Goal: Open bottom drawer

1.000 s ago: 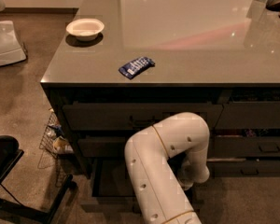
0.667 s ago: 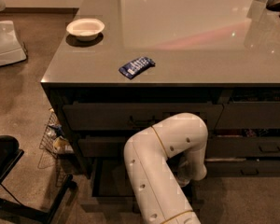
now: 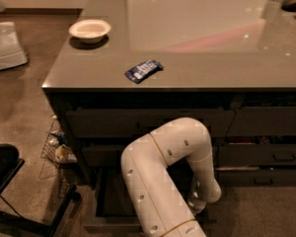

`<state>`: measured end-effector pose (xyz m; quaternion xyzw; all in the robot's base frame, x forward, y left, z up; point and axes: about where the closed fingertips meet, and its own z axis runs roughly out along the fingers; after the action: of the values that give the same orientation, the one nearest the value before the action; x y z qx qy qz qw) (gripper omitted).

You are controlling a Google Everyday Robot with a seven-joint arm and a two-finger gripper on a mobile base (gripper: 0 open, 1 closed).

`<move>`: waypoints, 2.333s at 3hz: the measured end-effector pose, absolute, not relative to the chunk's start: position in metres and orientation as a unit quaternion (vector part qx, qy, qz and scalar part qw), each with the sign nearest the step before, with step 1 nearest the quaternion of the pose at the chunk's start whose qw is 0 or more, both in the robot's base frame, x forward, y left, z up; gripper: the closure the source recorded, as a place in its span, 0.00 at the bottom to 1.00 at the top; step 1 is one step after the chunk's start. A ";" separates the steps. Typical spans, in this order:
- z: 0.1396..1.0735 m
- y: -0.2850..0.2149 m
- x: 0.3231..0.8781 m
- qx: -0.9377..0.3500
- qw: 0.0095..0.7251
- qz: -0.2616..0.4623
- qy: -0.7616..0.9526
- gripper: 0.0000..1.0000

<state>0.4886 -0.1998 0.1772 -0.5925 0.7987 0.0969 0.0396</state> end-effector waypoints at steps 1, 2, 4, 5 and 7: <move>0.177 -0.200 0.490 -0.593 0.040 0.097 0.799 1.00; 0.176 -0.199 0.489 -0.593 0.039 0.098 0.799 0.82; 0.175 -0.193 0.488 -0.597 0.029 0.089 0.796 0.61; 0.163 -0.216 0.451 -0.583 -0.019 0.091 0.807 0.92; 0.145 -0.232 0.423 -0.563 -0.050 0.108 0.818 0.74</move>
Offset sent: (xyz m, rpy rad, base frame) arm 0.0009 0.0000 0.0000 0.0000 0.0000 0.0000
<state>0.4232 -0.2321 0.1446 -0.5626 0.8181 0.1083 -0.0501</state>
